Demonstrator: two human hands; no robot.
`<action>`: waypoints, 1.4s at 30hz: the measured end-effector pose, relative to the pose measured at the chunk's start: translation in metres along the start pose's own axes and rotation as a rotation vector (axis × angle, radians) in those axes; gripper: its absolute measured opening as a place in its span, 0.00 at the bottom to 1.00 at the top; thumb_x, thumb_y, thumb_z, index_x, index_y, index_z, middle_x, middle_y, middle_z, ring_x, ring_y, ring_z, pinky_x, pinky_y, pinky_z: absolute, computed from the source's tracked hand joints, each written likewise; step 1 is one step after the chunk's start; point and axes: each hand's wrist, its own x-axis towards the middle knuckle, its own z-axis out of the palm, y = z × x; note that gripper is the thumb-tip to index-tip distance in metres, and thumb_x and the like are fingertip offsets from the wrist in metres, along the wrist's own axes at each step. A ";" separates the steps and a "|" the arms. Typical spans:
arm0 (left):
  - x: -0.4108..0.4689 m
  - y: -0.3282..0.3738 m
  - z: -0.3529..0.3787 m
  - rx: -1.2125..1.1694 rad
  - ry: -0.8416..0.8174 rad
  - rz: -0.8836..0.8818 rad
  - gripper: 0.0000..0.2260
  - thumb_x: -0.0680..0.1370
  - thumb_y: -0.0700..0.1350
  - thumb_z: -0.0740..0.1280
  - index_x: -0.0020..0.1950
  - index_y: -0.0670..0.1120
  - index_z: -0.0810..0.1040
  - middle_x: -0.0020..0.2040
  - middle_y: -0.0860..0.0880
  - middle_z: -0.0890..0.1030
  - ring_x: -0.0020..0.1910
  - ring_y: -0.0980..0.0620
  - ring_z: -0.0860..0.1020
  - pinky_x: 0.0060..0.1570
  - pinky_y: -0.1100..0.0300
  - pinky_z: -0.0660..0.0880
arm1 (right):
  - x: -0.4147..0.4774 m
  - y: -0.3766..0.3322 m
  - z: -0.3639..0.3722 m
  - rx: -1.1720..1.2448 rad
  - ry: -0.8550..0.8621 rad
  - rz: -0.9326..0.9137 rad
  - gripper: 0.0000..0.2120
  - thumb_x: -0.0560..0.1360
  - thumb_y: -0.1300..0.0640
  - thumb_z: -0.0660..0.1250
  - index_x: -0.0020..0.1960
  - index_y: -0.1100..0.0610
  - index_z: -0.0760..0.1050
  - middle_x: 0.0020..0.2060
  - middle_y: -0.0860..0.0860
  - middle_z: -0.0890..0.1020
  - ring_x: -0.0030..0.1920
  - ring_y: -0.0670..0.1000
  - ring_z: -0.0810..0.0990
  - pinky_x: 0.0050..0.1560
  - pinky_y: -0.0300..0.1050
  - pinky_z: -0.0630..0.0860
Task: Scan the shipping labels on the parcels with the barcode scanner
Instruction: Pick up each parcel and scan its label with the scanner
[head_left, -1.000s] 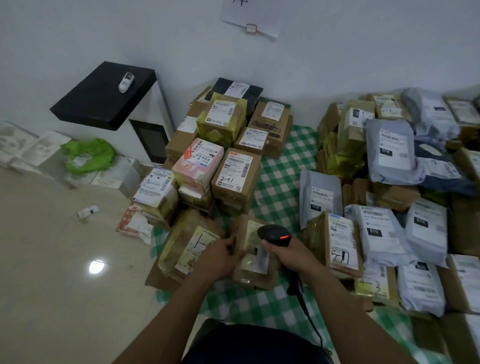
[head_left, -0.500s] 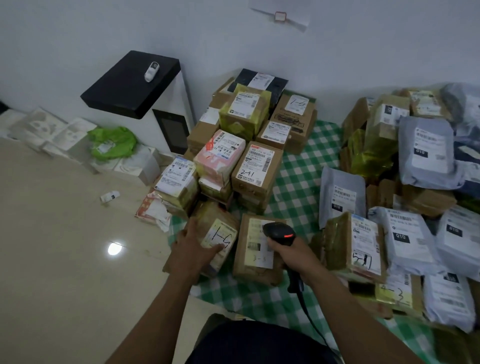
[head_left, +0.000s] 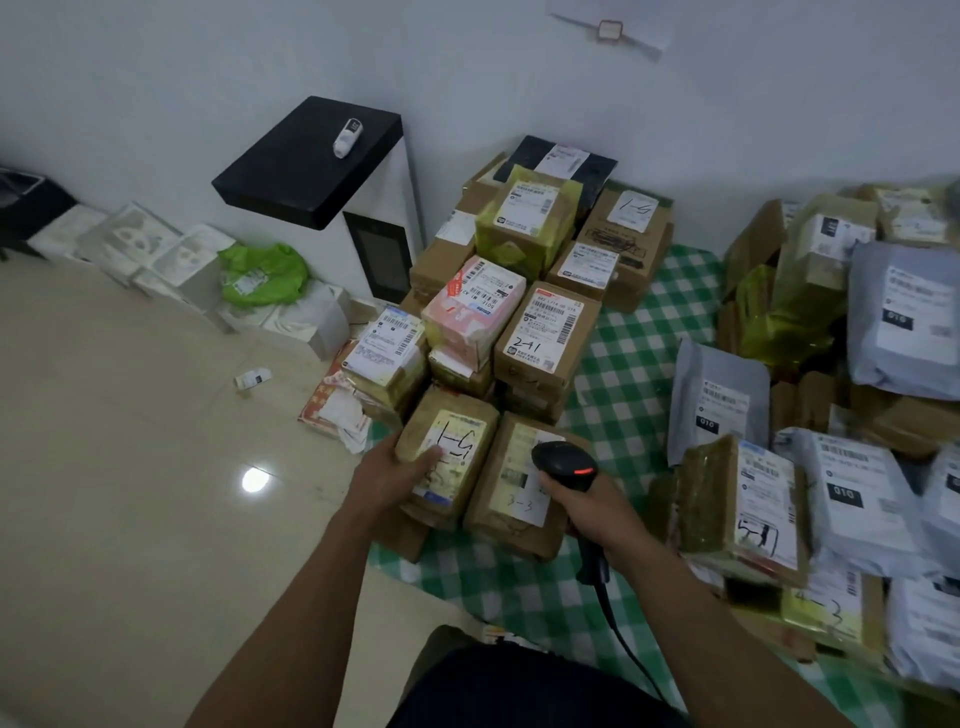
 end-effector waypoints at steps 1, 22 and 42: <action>-0.001 0.002 0.002 0.056 0.012 0.030 0.34 0.73 0.68 0.72 0.74 0.54 0.72 0.65 0.50 0.81 0.63 0.45 0.80 0.64 0.44 0.76 | 0.000 -0.002 0.002 0.002 0.002 0.004 0.15 0.75 0.47 0.77 0.60 0.45 0.82 0.52 0.47 0.88 0.53 0.51 0.86 0.57 0.58 0.84; -0.077 0.162 0.225 -0.026 -0.491 0.398 0.15 0.80 0.54 0.72 0.65 0.52 0.77 0.58 0.55 0.79 0.58 0.54 0.80 0.43 0.74 0.70 | -0.116 -0.011 -0.157 0.127 0.403 -0.198 0.15 0.76 0.50 0.76 0.62 0.44 0.79 0.49 0.43 0.86 0.42 0.46 0.88 0.44 0.45 0.82; -0.080 0.128 0.232 -0.343 -0.813 0.280 0.33 0.81 0.43 0.71 0.80 0.63 0.60 0.69 0.53 0.80 0.65 0.54 0.80 0.59 0.57 0.80 | -0.121 0.005 -0.164 0.074 0.514 -0.162 0.17 0.77 0.46 0.75 0.64 0.45 0.78 0.50 0.41 0.85 0.52 0.42 0.83 0.48 0.37 0.79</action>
